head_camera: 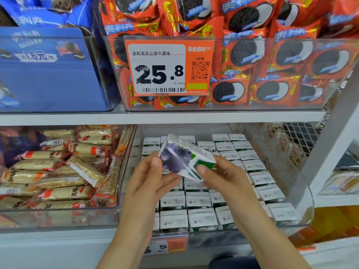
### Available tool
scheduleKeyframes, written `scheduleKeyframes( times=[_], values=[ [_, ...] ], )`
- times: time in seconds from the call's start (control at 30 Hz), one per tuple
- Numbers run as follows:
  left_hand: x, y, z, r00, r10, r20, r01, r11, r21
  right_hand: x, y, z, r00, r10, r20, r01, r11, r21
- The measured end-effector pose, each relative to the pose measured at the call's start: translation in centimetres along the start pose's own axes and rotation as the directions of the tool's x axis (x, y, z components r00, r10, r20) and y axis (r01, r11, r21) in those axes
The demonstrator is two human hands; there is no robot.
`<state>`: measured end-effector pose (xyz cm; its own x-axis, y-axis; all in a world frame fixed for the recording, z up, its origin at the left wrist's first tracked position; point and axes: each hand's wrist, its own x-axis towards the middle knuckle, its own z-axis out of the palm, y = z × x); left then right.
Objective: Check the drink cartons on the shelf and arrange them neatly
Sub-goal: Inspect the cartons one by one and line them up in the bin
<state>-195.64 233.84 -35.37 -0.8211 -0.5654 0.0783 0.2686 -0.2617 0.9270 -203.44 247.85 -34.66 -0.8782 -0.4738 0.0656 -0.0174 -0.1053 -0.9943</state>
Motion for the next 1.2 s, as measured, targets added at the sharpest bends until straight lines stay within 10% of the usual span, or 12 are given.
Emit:
scheduleKeyframes(
  times=[0.47,0.63,0.87,1.2],
  values=[
    [0.4,-0.9,-0.5,0.988,0.004,0.155,-0.074,0.888,0.453,0.2,0.1,-0.9,0.997,-0.019,-0.073,0.026,0.995,0.098],
    [0.5,-1.6,-0.5,0.983,0.032,0.183,-0.156,0.678,0.718,0.5,0.3,-1.6,0.998,-0.008,-0.068,0.011,0.998,0.057],
    [1.0,-3.3,-1.1,0.951,-0.083,0.297,-0.301,-0.037,0.953,0.8,0.4,-3.2,0.916,-0.215,-0.338,0.155,0.968,-0.195],
    [1.4,-3.6,-1.3,0.930,-0.189,0.316,-0.335,-0.079,0.939,7.2,-0.8,-3.9,0.866,-0.459,-0.200,0.297,0.792,-0.533]
  ],
)
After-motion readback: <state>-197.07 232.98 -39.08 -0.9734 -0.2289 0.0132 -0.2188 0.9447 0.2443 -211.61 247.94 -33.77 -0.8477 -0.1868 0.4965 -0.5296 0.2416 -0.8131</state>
